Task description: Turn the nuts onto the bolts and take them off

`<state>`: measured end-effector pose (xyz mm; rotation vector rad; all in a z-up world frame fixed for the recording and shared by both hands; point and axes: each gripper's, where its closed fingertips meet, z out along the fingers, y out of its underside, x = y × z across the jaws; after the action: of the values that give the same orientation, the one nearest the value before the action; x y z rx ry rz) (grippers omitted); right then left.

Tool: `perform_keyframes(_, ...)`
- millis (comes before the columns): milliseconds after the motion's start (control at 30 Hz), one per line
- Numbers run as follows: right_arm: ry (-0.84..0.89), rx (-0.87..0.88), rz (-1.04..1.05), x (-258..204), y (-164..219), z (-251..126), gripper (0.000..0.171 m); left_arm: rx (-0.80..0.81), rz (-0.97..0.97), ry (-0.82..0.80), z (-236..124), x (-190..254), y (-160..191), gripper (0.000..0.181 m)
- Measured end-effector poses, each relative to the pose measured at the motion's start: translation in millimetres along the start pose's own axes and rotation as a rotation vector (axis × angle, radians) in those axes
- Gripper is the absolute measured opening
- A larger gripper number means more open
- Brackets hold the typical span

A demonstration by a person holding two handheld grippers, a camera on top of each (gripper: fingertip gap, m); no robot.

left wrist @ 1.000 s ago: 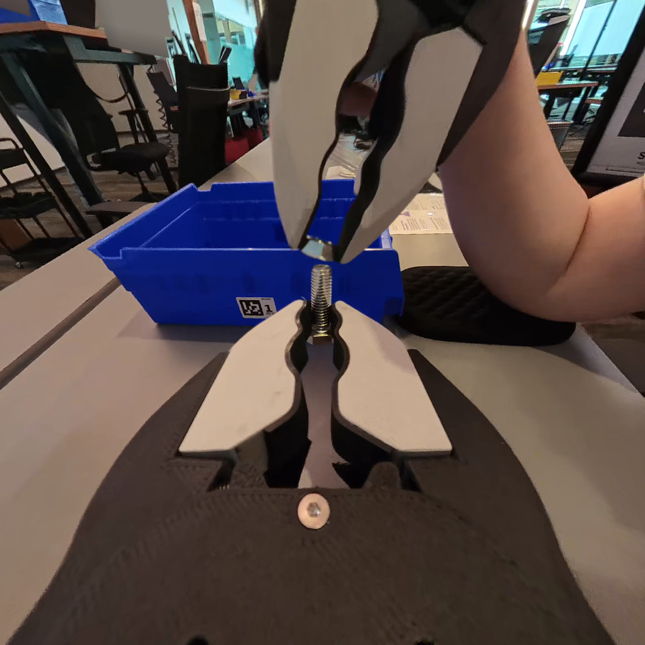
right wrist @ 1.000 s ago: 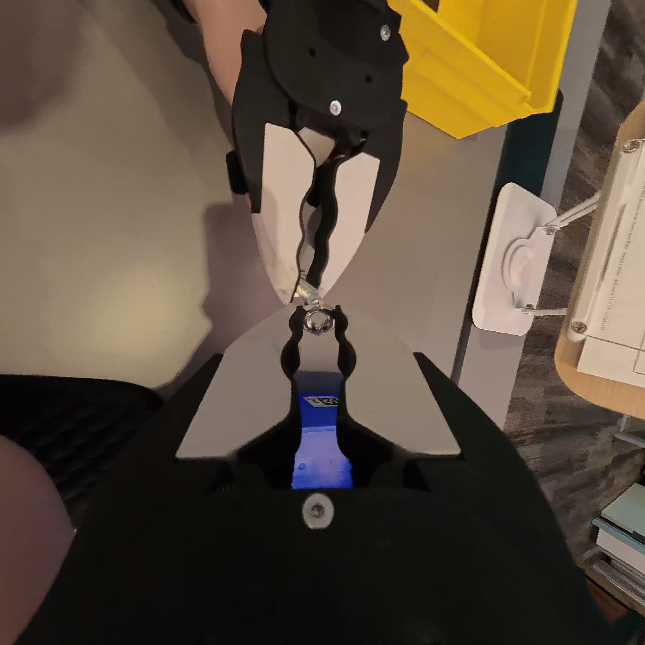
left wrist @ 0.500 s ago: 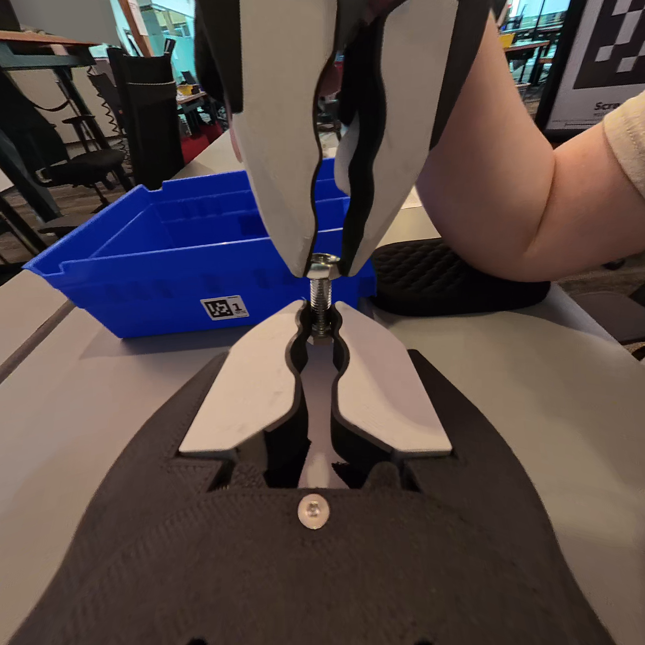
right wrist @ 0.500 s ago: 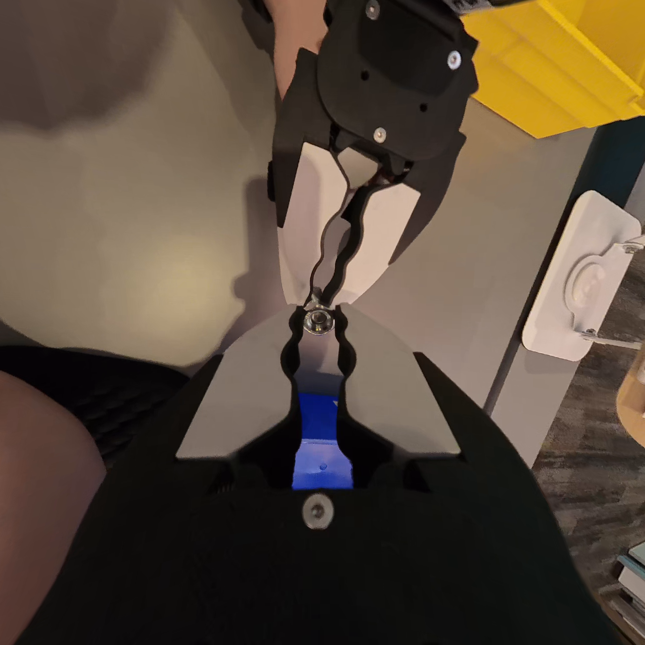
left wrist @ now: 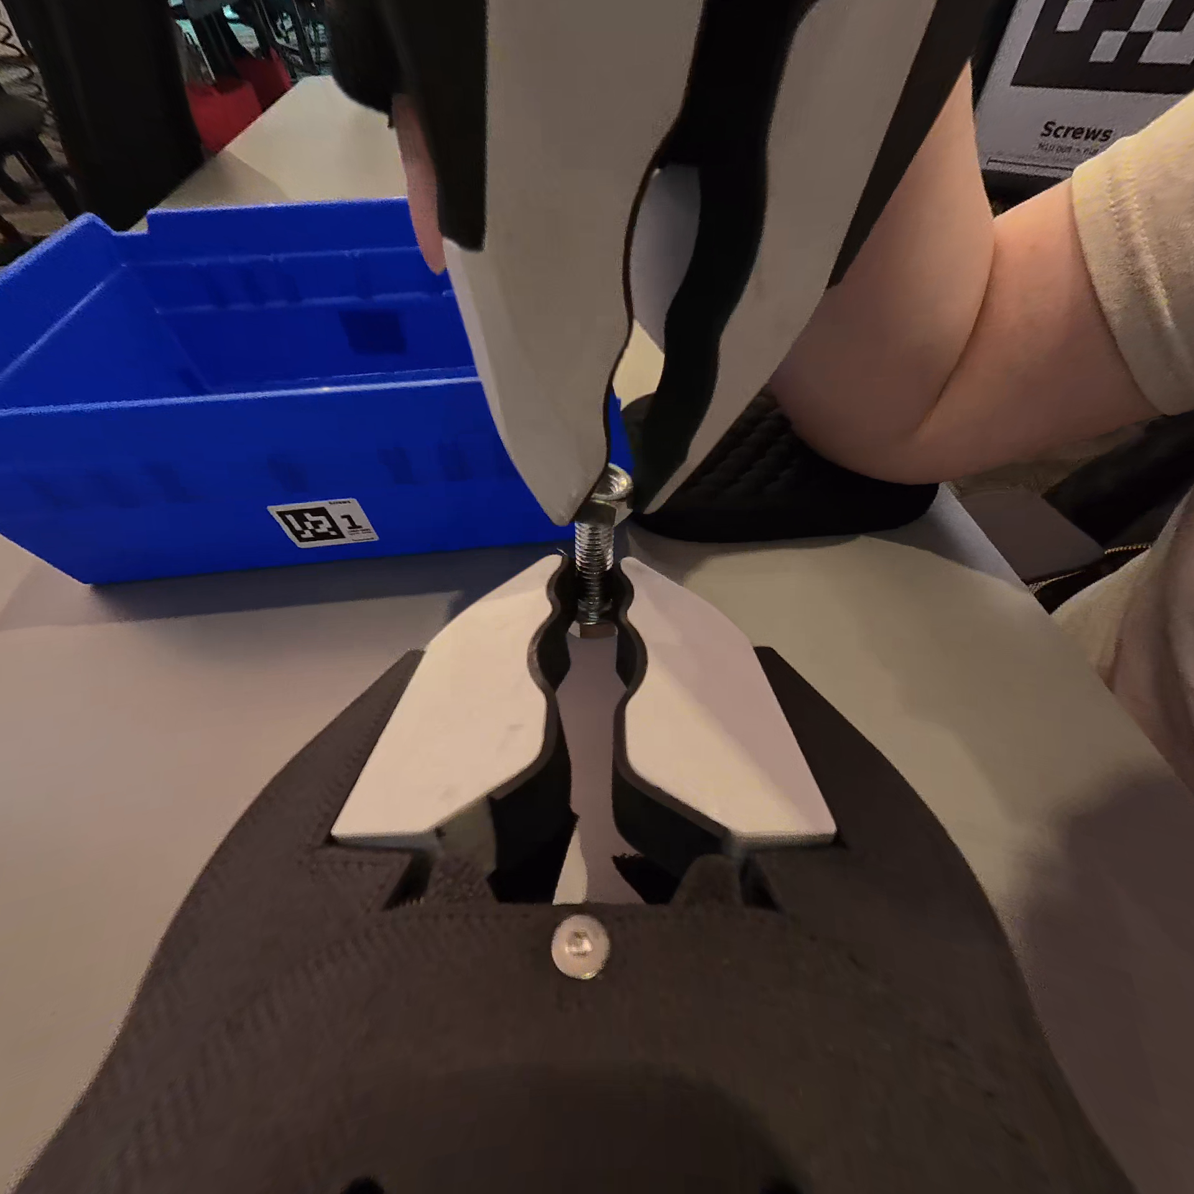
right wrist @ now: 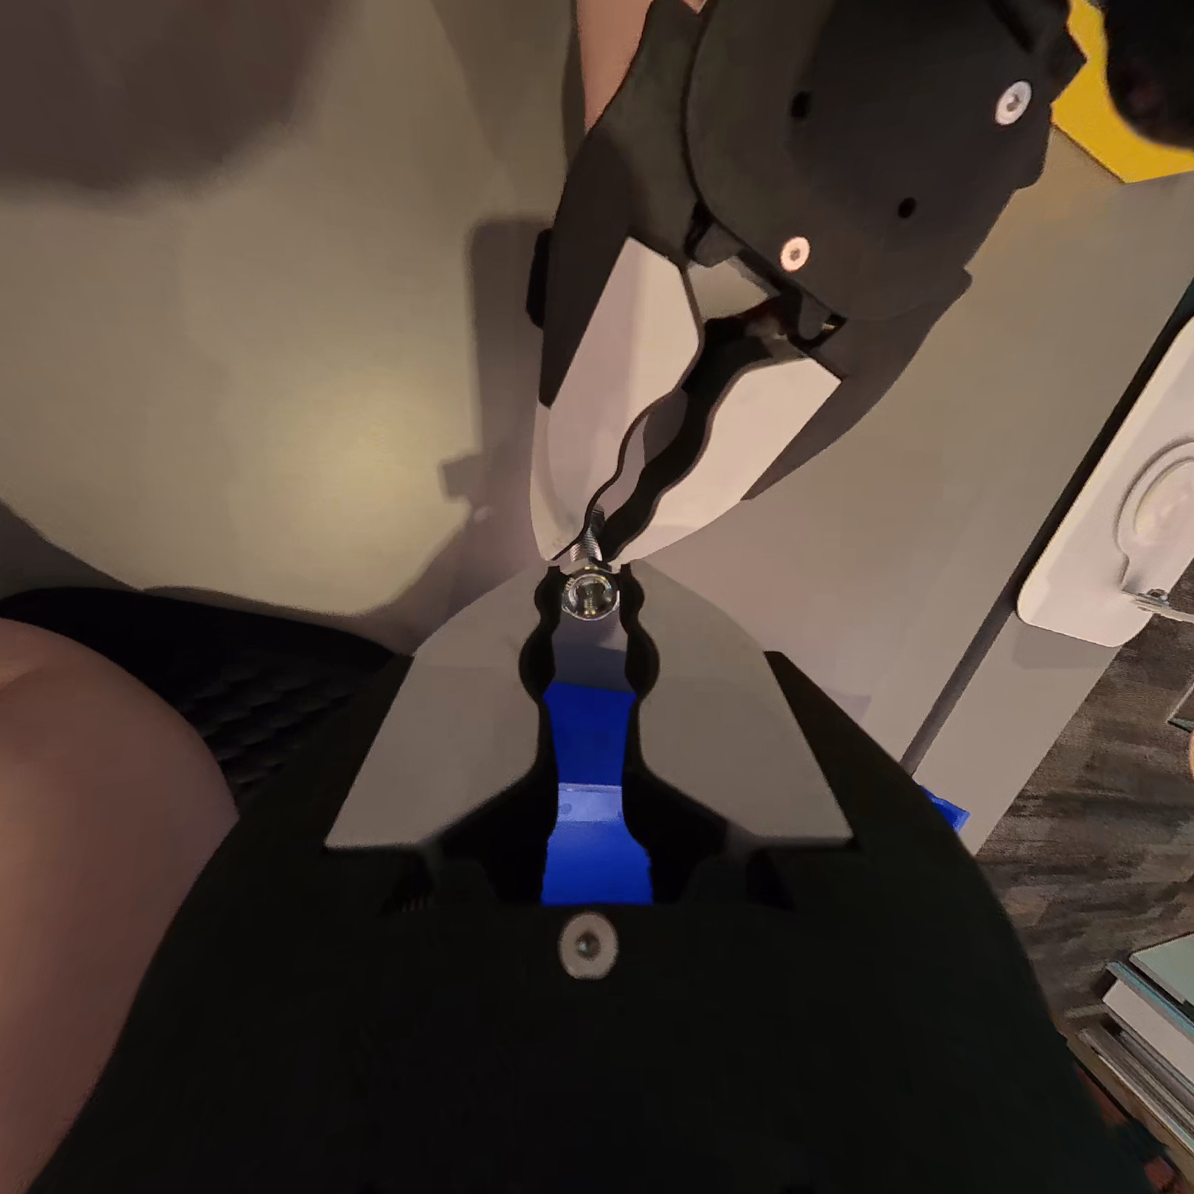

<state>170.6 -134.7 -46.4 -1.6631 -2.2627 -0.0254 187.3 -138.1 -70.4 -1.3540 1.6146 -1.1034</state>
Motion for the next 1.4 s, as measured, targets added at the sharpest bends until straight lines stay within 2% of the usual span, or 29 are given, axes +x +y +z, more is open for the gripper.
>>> perform_keyframes(33, 0.0, 0.002, 0.001, 0.0, -0.3, -0.1, 0.019, 0.0, 0.004, 0.001, -0.3, 0.3, 0.0, 0.009)
perform_keyframes(233, 0.025, 0.054, -0.027, -1.3, -5.7, -9.8, 0.019, 0.042, 0.042, 0.003, -3.5, 3.5, -8.7, 0.009)
perform_keyframes(433, 0.07, 0.231, -0.089, 8.4, -25.9, -57.5, 0.019, 0.164, 0.062, -0.021, -26.9, 7.1, -50.4, 0.009)
perform_keyframes(533, 0.002, 0.259, -0.188, 23.1, -42.5, -91.7, 0.019, 0.198, -0.021, -0.046, -47.8, -1.3, -70.7, 0.009)
perform_keyframes(733, -0.166, 0.268, -0.263, 51.7, -78.8, -136.0, 0.019, 0.282, -0.23, 0.053, -86.3, 2.3, -101.1, 0.01)
perform_keyframes(900, -0.229, 0.176, -0.314, 54.0, -92.7, -137.8, 0.019, 0.31, -0.18, 0.067, -106.3, 11.7, -118.1, 0.01)
perform_keyframes(1033, -0.211, 0.131, -0.352, 52.8, -98.1, -139.1, 0.019, 0.319, -0.133, 0.08, -115.2, 19.4, -125.1, 0.01)
perform_keyframes(1400, -0.246, 0.127, -0.38, 36.7, -111.9, -146.6, 0.019, 0.33, -0.042, 0.109, -118.3, 36.5, -135.2, 0.01)
